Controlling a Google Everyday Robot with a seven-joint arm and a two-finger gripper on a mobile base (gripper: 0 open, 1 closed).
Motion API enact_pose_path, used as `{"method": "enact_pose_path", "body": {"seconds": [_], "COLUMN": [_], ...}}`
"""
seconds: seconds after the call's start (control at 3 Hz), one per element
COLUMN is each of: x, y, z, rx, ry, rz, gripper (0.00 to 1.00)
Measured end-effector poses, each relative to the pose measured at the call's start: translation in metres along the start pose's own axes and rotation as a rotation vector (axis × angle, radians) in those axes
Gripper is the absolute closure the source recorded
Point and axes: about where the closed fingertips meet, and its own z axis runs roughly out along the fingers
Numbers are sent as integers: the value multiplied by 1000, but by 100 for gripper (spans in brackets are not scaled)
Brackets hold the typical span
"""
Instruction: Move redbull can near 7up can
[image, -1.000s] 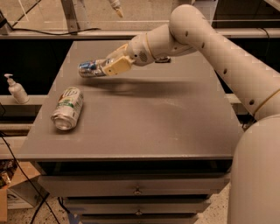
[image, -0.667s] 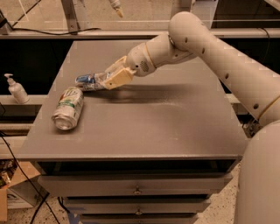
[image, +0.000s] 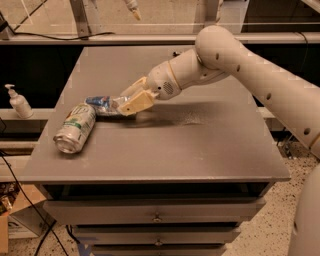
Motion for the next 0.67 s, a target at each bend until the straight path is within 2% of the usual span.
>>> {"method": "enact_pose_path", "body": {"seconds": [0.67], "x": [0], "y": [1], "z": [5], "rx": [-9], "ry": [1], "rz": [-1], "gripper": [15]}}
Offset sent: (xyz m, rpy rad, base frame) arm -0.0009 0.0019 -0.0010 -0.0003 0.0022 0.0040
